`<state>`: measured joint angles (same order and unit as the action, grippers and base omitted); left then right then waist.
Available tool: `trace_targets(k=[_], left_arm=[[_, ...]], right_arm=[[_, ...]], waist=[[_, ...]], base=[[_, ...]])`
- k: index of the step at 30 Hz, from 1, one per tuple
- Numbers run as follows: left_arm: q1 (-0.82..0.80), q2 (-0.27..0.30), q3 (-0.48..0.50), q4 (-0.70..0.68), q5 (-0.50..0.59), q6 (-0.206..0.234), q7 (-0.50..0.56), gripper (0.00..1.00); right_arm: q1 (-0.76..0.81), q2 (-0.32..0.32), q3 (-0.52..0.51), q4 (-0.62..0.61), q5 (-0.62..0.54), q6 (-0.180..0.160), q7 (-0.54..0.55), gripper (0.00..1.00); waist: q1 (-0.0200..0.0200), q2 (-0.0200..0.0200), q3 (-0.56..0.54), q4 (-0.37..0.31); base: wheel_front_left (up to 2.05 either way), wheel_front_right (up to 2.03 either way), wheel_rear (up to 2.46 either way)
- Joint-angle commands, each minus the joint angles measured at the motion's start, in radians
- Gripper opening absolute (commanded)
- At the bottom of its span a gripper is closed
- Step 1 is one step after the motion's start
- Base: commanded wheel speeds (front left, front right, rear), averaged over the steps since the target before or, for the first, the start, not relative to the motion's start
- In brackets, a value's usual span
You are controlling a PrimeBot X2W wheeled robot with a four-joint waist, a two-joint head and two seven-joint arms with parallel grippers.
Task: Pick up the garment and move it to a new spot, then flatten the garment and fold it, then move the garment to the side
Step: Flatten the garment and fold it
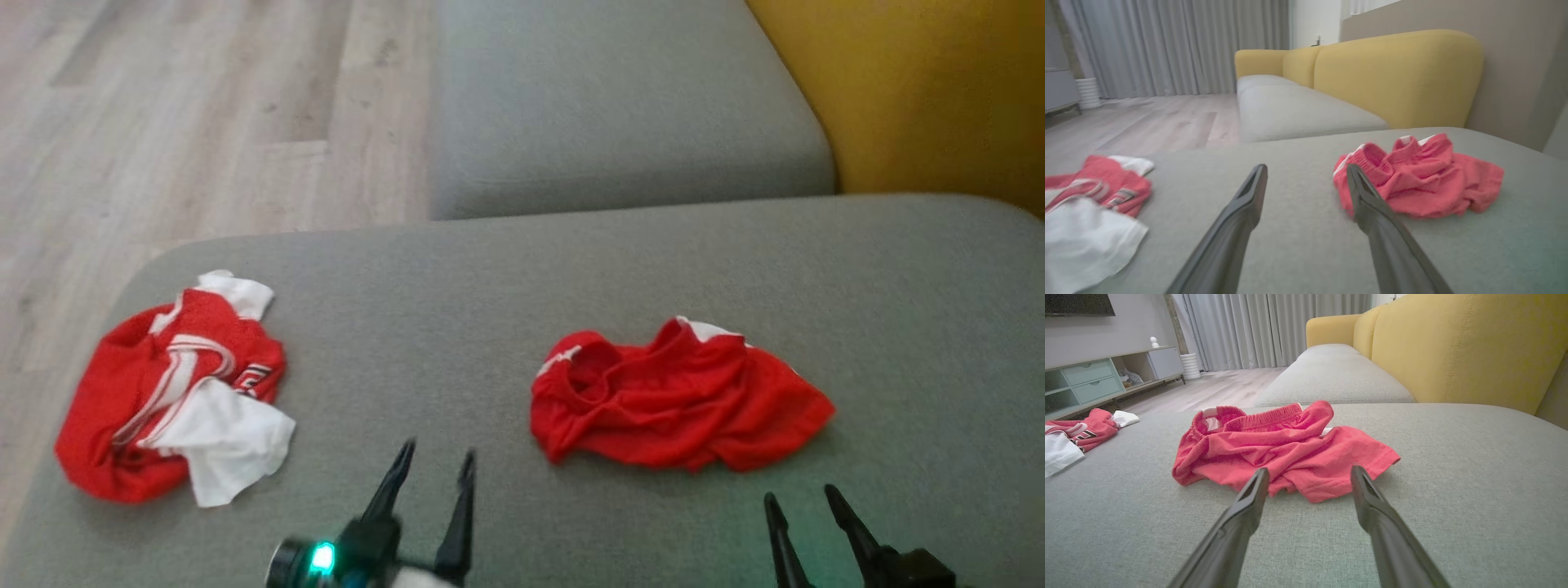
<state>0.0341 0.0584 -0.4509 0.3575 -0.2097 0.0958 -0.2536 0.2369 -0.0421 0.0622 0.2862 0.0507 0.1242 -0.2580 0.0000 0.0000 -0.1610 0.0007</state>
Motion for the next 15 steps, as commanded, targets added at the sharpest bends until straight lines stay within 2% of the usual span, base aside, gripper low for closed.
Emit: trace_targets(k=[1, 9, 15], left_arm=[[-0.101, -0.008, 0.004, -0.017, -0.016, -0.001, -0.008, 1.00], [-0.380, -0.008, -0.186, 0.131, -0.140, -0.005, -0.001, 1.00], [-0.624, -0.008, -0.346, 0.233, -0.253, -0.031, 0.075, 1.00]], right_arm=[[-0.060, -0.008, 0.030, -0.035, -0.011, 0.007, -0.004, 1.00], [-0.123, -0.023, 0.077, -0.039, -0.025, 0.007, -0.004, 1.00], [-0.188, -0.027, 0.115, -0.036, -0.015, 0.007, -0.004, 1.00]], waist=[[0.0000, 0.0000, 0.035, -0.038], [0.0000, 0.0000, 0.152, -0.176], [0.0000, 0.0000, 0.267, -0.267]], base=[[0.00, 0.00, 0.00], [0.00, 0.00, 0.00], [0.00, 0.00, 0.00]])
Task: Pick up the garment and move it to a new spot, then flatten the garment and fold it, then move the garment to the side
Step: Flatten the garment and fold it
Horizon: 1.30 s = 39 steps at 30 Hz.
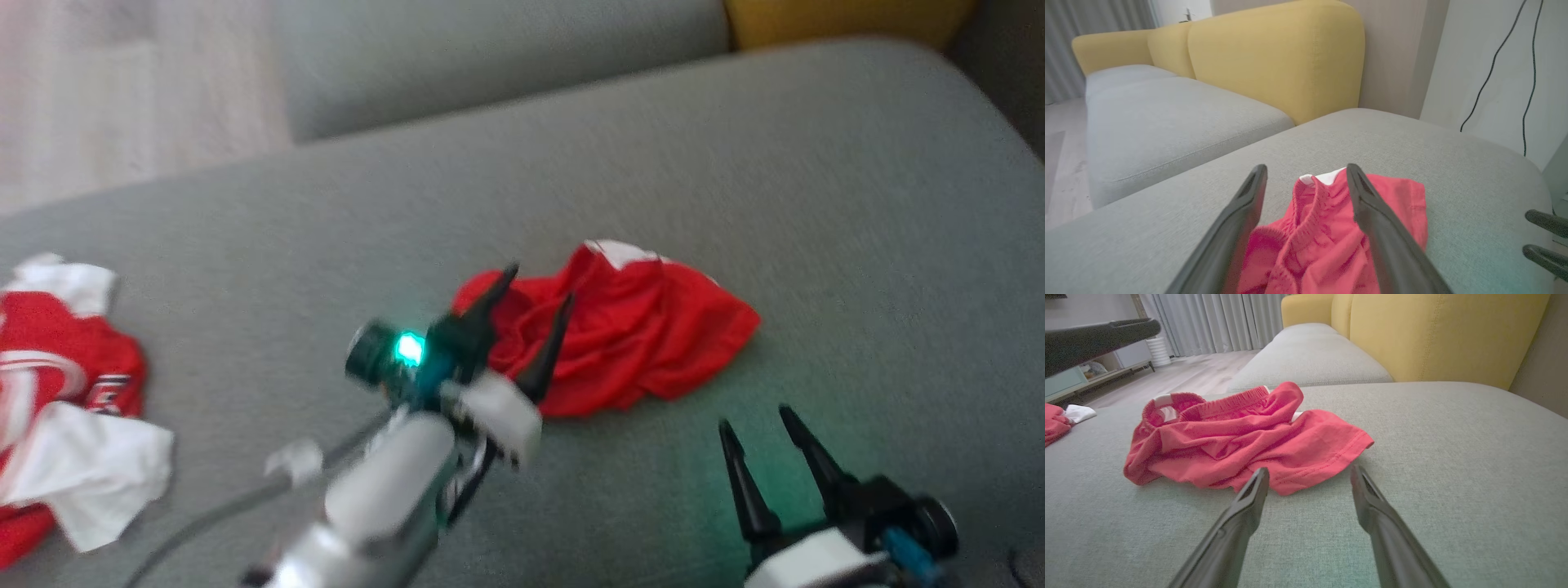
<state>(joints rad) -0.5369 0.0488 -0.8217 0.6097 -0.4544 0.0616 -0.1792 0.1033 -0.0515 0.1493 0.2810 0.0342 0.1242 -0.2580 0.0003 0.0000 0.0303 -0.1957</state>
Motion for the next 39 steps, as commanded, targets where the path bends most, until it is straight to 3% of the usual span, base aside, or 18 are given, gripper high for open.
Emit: trace_targets(k=[1, 10, 14, 20, 21, 23, 24, 26, 27, 33, 39], left_arm=[[-0.088, 0.001, 0.002, 0.000, -0.028, 0.001, 0.016, 1.00], [-0.286, 0.001, -0.145, 0.136, -0.235, -0.010, 0.134, 1.00], [-0.334, 0.001, -0.176, 0.178, -0.326, -0.005, 0.153, 1.00], [-0.360, 0.001, -0.213, 0.221, -0.476, -0.031, 0.212, 1.00], [-0.365, 0.001, -0.221, 0.229, -0.492, -0.029, 0.218, 0.87], [-0.374, 0.001, -0.239, 0.243, -0.514, -0.028, 0.215, 0.83], [-0.377, 0.001, -0.248, 0.249, -0.525, -0.029, 0.213, 0.72], [-0.390, 0.001, -0.265, 0.261, -0.531, -0.026, 0.185, 0.17], [-0.395, 0.001, -0.271, 0.267, -0.533, -0.023, 0.162, 0.00], [-0.446, 0.001, -0.294, 0.240, -0.556, -0.043, 0.056, 0.00], [-0.607, 0.001, -0.302, 0.182, -0.551, -0.071, -0.037, 0.00]], right_arm=[[-0.064, -0.017, 0.034, -0.030, 0.004, 0.007, -0.004, 1.00], [-0.128, -0.012, 0.074, -0.016, 0.017, 0.007, -0.004, 1.00], [-0.141, -0.009, 0.080, -0.011, 0.020, 0.007, -0.004, 1.00], [-0.141, -0.005, 0.086, -0.008, 0.023, 0.007, -0.004, 1.00], [-0.140, -0.005, 0.087, -0.007, 0.024, 0.007, -0.004, 1.00], [-0.138, -0.004, 0.087, -0.007, 0.025, 0.007, -0.004, 1.00], [-0.136, -0.003, 0.086, -0.006, 0.025, 0.007, -0.004, 1.00], [-0.133, -0.002, 0.084, -0.007, 0.026, 0.007, -0.004, 1.00], [-0.129, -0.002, 0.083, -0.007, 0.025, 0.007, -0.004, 1.00], [-0.092, -0.004, 0.076, 0.001, 0.016, 0.007, -0.004, 1.00], [-0.045, -0.022, 0.055, 0.000, 0.011, 0.007, -0.004, 1.00]], waist=[[-0.0003, 0.0000, 0.090, -0.082], [-0.0003, 0.0000, 0.173, -0.172], [-0.0003, 0.0000, 0.186, -0.201], [-0.0003, 0.0000, 0.184, -0.233], [-0.0003, 0.0000, 0.183, -0.237], [-0.0003, 0.0000, 0.178, -0.246], [-0.0003, 0.0000, 0.176, -0.250], [-0.0003, 0.0000, 0.168, -0.256], [-0.0003, 0.0000, 0.160, -0.258], [-0.0003, 0.0000, 0.098, -0.253], [-0.0003, 0.0000, 0.004, -0.224]], base=[[0.00, 0.00, 0.00], [0.00, 0.00, 0.00], [0.00, 0.00, 0.00], [0.00, 0.00, 0.00], [0.00, 0.00, 0.00], [0.00, 0.00, 0.00], [0.00, 0.00, 0.00], [0.00, 0.00, 0.00], [0.00, 0.00, 0.00], [0.00, 0.00, 0.00], [0.00, 0.00, 0.00]])
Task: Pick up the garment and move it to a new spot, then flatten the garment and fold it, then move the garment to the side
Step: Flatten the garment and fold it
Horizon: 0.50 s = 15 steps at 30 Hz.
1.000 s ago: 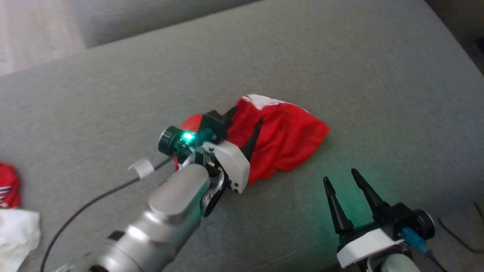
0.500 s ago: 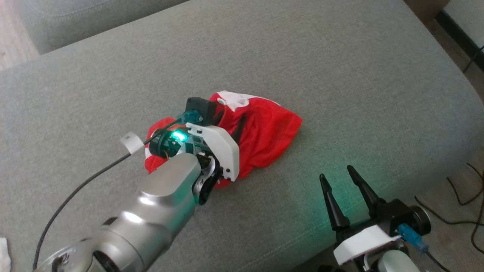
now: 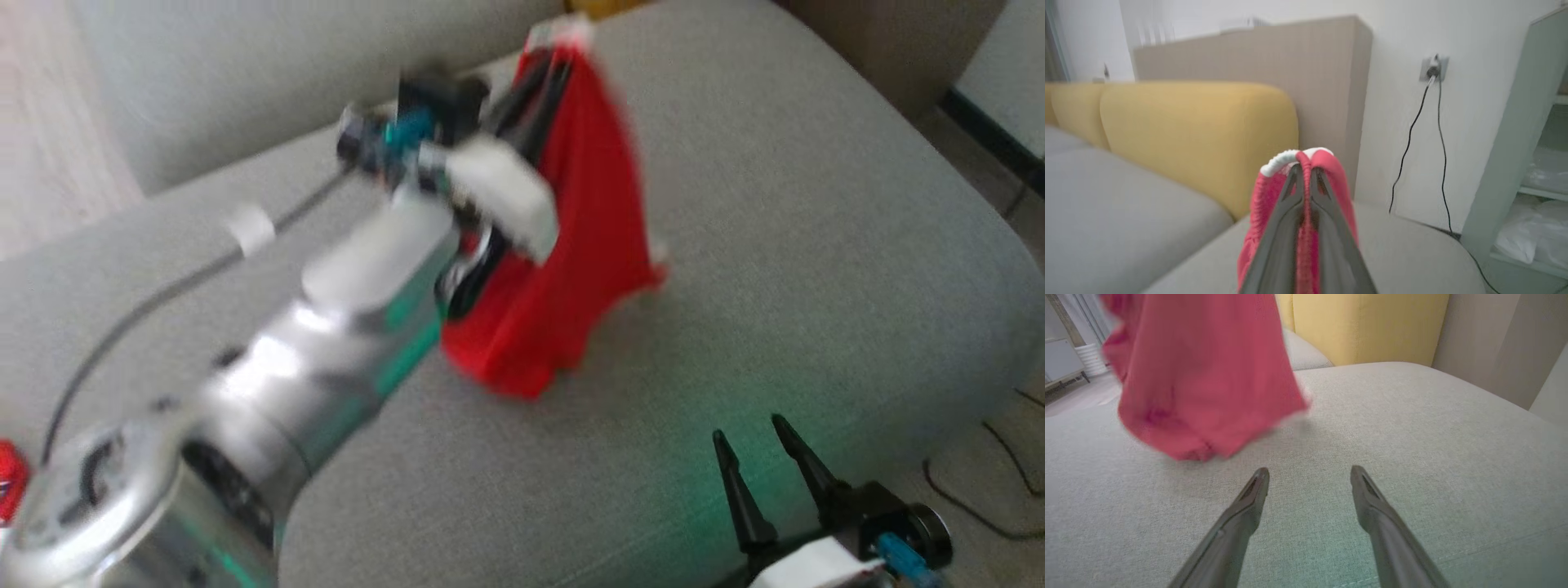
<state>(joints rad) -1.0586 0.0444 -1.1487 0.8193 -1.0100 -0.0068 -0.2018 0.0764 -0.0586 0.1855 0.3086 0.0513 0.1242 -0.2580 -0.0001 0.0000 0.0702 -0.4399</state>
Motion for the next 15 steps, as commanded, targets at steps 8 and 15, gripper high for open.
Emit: trace_targets(k=[8, 15], left_arm=[[-0.082, 0.032, -0.087, -0.074, 0.146, -0.079, -0.052, 0.00], [0.282, 0.051, -0.126, -0.152, 0.300, -0.095, -0.059, 0.00]], right_arm=[[0.015, -0.015, -0.022, -0.055, -0.012, 0.007, -0.004, 1.00], [0.012, -0.017, -0.054, -0.075, -0.014, 0.007, -0.004, 1.00]], waist=[[0.0001, 0.0000, -0.068, 0.108], [0.0001, 0.0000, -0.006, 0.206]], base=[[0.00, 0.00, 0.00], [0.00, 0.00, 0.00]])
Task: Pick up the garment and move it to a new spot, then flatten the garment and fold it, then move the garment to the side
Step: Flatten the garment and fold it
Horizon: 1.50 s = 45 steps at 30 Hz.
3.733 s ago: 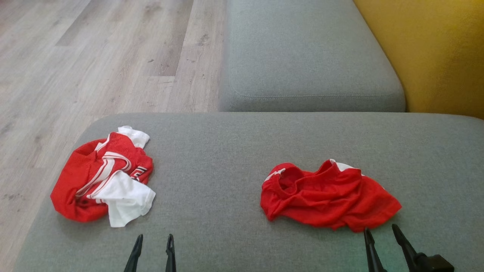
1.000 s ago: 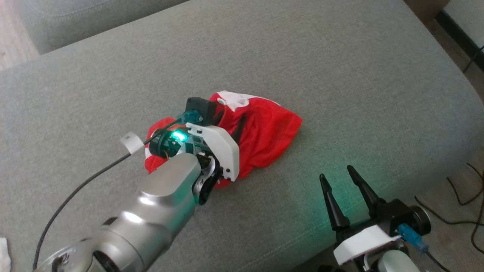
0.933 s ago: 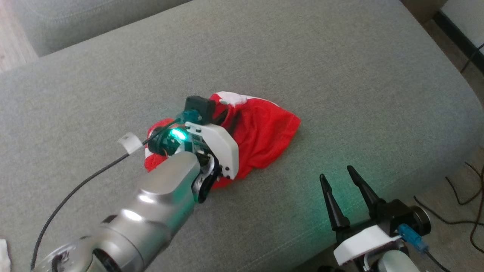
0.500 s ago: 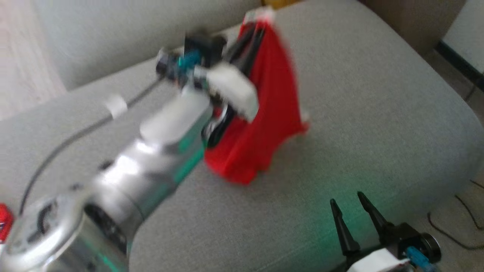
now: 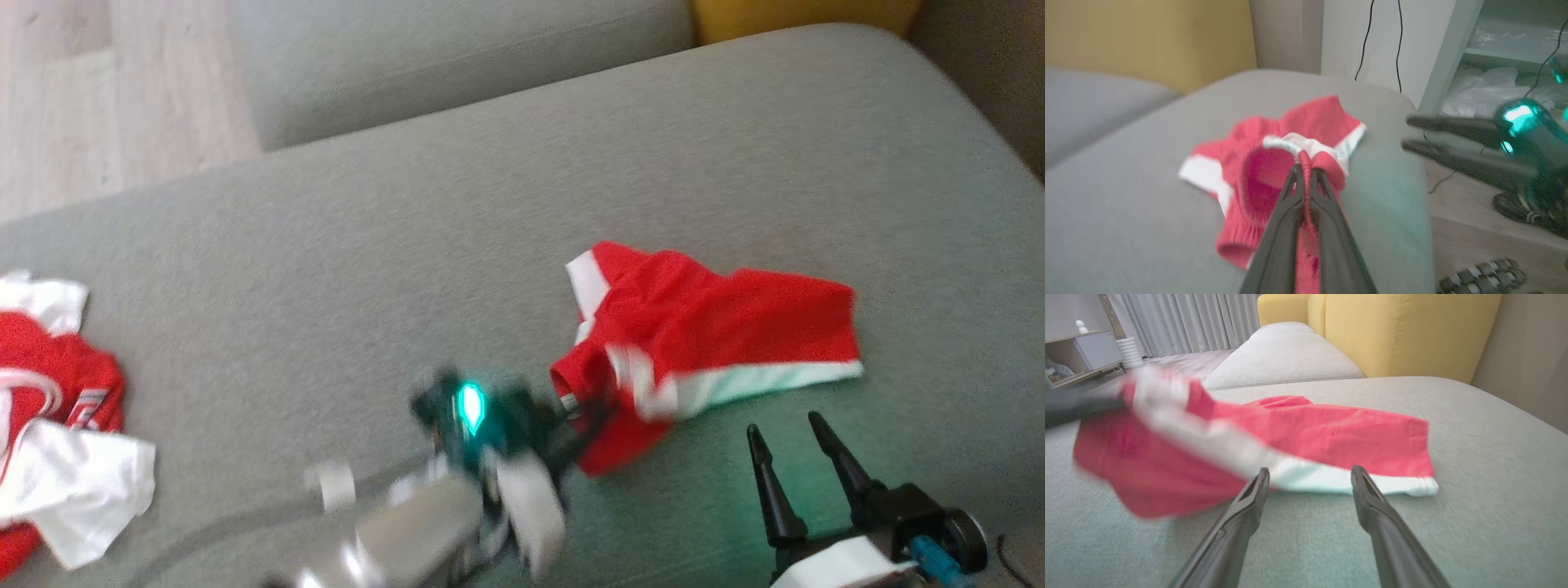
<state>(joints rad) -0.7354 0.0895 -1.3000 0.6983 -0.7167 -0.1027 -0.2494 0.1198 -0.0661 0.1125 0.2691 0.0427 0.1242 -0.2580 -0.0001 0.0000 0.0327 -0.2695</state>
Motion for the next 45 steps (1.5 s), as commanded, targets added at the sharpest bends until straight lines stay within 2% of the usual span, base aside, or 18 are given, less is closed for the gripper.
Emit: trace_targets(k=[1, 2, 3, 4, 12, 17, 24, 28, 34, 39, 45], left_arm=[[0.007, 0.007, 0.024, -0.039, 0.021, 0.002, -0.012, 0.00], [0.091, 0.007, 0.024, -0.047, 0.032, 0.000, -0.012, 0.12], [0.123, 0.005, 0.024, -0.050, 0.032, -0.003, -0.012, 0.62], [0.150, 0.002, 0.026, -0.055, 0.029, -0.006, -0.012, 1.00], [0.220, -0.005, 0.066, -0.088, -0.003, -0.023, -0.012, 1.00], [0.220, -0.001, 0.048, -0.145, -0.069, -0.027, -0.002, 1.00], [0.212, 0.061, 0.024, -0.317, -0.178, -0.028, 0.057, 1.00], [0.203, 0.097, 0.021, -0.369, -0.199, -0.028, 0.097, 1.00], [0.214, 0.122, 0.020, -0.392, -0.167, -0.028, 0.141, 1.00], [0.225, 0.106, 0.020, -0.387, -0.138, -0.028, 0.181, 1.00], [0.251, 0.079, 0.020, -0.418, 0.029, -0.028, 0.276, 1.00]], right_arm=[[-0.034, -0.010, 0.016, -0.037, -0.007, 0.007, -0.004, 1.00], [-0.040, -0.014, 0.012, -0.038, -0.009, 0.007, -0.004, 1.00], [-0.042, -0.016, 0.009, -0.038, -0.009, 0.007, -0.004, 1.00], [-0.044, -0.017, 0.006, -0.037, -0.009, 0.007, -0.004, 1.00], [-0.054, -0.015, 0.007, -0.031, -0.008, 0.007, -0.004, 1.00], [-0.052, -0.007, 0.015, -0.028, -0.003, 0.007, -0.004, 1.00], [-0.054, -0.002, 0.010, -0.027, -0.002, 0.007, -0.004, 1.00], [-0.060, 0.000, 0.005, -0.027, -0.002, 0.007, -0.004, 1.00], [-0.072, 0.003, 0.001, -0.030, -0.002, 0.007, -0.004, 1.00], [-0.085, 0.005, 0.004, -0.035, -0.001, 0.007, -0.004, 1.00], [-0.098, -0.001, -0.019, -0.041, -0.001, 0.007, -0.004, 1.00]], waist=[[0.0001, 0.0000, 0.038, 0.046], [0.0001, 0.0000, 0.046, 0.063], [0.0001, 0.0000, 0.047, 0.071], [0.0001, 0.0000, 0.048, 0.078], [0.0001, 0.0000, 0.044, 0.093], [0.0001, 0.0000, 0.055, 0.077], [0.0001, 0.0000, 0.066, 0.060], [0.0001, 0.0000, 0.071, 0.056], [0.0001, 0.0000, 0.083, 0.055], [0.0001, 0.0000, 0.102, 0.051], [0.0001, 0.0000, 0.136, 0.040]], base=[[0.00, 0.00, 0.00], [0.00, 0.00, 0.00], [0.00, 0.00, 0.00], [0.00, 0.00, 0.00], [0.00, 0.00, 0.00], [0.00, 0.00, 0.00], [0.00, 0.00, 0.00], [0.00, 0.00, 0.00], [0.00, 0.00, 0.00], [0.00, 0.00, 0.00], [0.00, 0.00, 0.00]])
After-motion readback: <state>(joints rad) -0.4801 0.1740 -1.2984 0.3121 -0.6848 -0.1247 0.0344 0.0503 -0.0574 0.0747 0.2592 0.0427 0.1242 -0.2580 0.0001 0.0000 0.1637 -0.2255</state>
